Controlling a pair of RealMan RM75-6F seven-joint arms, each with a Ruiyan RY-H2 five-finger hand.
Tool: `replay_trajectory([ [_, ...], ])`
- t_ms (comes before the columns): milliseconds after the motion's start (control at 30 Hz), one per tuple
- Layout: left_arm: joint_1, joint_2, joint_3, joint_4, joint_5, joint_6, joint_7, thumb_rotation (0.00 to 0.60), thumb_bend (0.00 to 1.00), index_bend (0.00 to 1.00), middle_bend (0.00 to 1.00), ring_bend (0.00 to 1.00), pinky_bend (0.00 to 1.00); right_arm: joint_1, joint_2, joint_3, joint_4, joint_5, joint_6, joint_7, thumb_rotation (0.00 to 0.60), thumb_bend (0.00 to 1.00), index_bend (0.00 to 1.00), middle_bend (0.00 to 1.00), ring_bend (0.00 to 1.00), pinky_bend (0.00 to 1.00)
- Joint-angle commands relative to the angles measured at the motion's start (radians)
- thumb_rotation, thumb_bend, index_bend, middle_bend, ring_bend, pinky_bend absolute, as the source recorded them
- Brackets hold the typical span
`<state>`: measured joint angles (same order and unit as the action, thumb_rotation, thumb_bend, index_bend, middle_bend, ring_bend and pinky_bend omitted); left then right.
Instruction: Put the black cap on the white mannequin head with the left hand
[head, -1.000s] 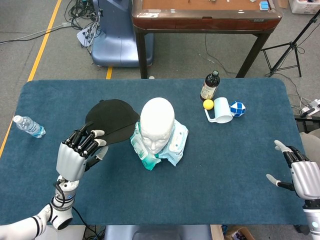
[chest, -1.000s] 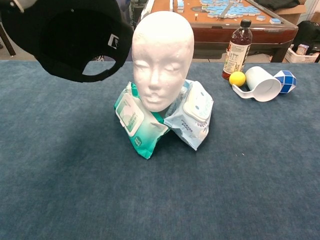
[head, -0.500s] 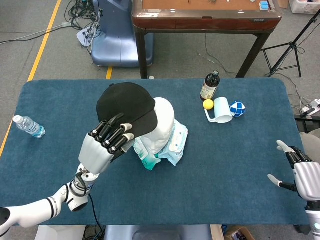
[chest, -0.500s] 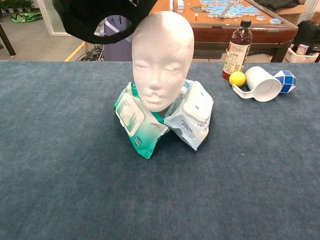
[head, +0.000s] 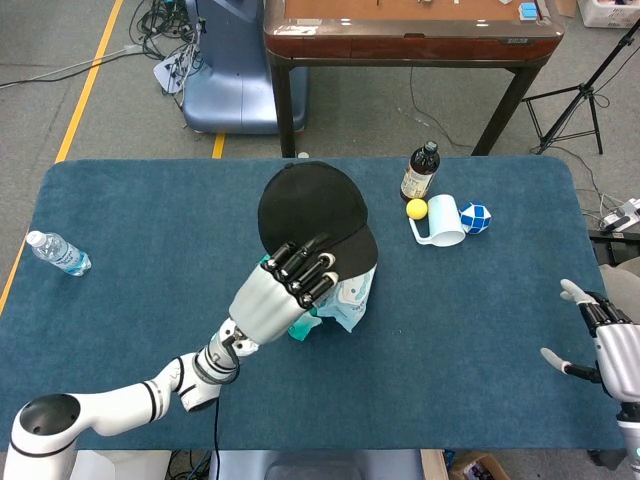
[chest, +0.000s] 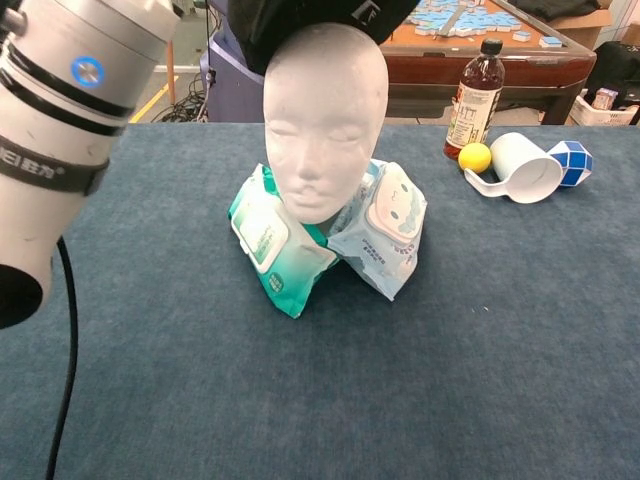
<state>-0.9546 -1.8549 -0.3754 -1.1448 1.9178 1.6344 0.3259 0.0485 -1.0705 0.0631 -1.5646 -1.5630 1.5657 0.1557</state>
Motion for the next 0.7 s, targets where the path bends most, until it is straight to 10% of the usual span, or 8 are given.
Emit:
replay_trajectory([
  [33, -0.018, -0.036, 0.031, 0.042, -0.003, -0.010, -0.005, 0.600, 0.33, 0.81, 0.52, 0.26, 0.55, -0.002, 0.002, 0.000, 0.001, -0.001, 0.003, 0.006, 0.600, 0.00, 0.11, 0.28, 0.21, 0.39],
  [700, 0.053, -0.001, 0.179, -0.001, -0.071, -0.127, 0.081, 0.600, 0.33, 0.74, 0.52, 0.26, 0.55, 0.003, -0.002, 0.000, -0.002, 0.002, -0.010, -0.012, 0.600, 0.00, 0.11, 0.28, 0.21, 0.39],
])
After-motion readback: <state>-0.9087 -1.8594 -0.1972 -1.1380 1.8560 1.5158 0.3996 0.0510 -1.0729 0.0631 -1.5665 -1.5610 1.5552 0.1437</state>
